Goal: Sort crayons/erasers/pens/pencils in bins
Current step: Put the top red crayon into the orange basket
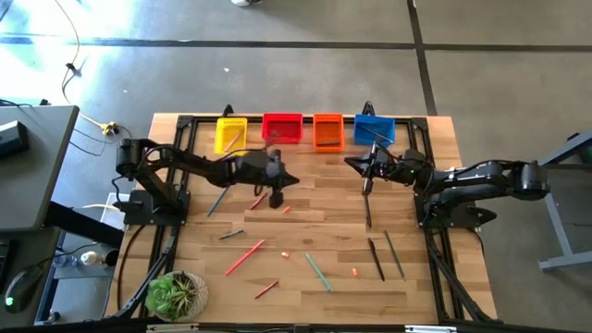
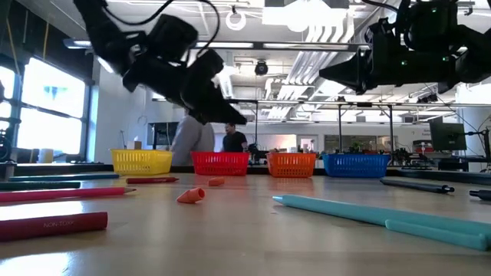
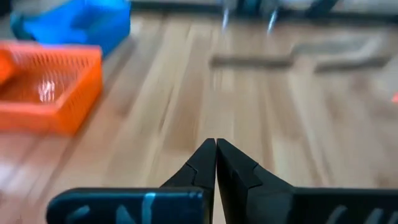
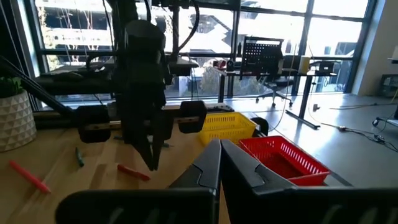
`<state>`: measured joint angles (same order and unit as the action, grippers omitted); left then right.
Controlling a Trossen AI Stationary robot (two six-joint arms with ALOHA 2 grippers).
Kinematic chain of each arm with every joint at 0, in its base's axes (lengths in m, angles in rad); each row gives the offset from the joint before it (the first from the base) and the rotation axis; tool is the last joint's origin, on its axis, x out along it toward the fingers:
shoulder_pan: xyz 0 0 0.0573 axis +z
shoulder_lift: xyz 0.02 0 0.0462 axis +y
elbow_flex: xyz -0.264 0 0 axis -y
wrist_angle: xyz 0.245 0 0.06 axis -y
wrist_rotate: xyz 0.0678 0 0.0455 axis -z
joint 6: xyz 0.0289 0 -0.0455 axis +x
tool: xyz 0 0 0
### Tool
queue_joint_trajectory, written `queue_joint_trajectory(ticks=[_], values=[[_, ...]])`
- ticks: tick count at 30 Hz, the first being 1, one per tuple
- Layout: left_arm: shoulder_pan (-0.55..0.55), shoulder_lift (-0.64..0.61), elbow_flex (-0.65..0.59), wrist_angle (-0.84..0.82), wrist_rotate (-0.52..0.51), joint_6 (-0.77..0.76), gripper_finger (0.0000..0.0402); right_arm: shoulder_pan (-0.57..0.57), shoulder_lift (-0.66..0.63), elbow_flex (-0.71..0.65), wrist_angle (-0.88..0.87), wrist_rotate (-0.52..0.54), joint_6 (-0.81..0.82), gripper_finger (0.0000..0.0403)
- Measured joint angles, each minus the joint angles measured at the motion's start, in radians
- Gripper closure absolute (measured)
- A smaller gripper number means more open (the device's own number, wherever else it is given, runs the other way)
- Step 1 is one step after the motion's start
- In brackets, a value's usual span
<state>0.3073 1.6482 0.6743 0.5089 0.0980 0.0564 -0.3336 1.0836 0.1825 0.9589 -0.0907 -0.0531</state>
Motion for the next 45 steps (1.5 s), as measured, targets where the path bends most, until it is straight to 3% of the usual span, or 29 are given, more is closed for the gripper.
queue_joint_trajectory(ticks=[4,11,18,26,38,45], values=[[-0.064,0.000,0.108,-0.314,-0.108,0.002,0.0398,0.000,0.000,0.000,-0.015,0.000,-0.025,0.0402],[-0.147,-0.015,0.246,-0.815,-0.137,-0.132,0.0398,0.000,0.000,0.000,-0.029,0.011,-0.057,0.0402],[-0.177,-0.097,0.259,-1.079,-0.159,-0.358,0.0398,-0.003,0.000,0.000,-0.039,0.012,-0.087,0.0402],[-0.141,-0.163,0.258,-1.231,-0.163,-0.579,0.0371,-0.042,0.002,0.001,-0.109,0.016,-0.083,0.0402],[-0.059,-0.150,0.240,-1.249,-0.128,-0.566,0.0259,-0.061,0.002,0.000,-0.119,0.012,-0.079,0.0402],[-0.078,-0.150,0.235,-1.265,-0.136,-0.555,0.0232,-0.066,0.002,0.000,-0.127,0.012,-0.078,0.0402]])
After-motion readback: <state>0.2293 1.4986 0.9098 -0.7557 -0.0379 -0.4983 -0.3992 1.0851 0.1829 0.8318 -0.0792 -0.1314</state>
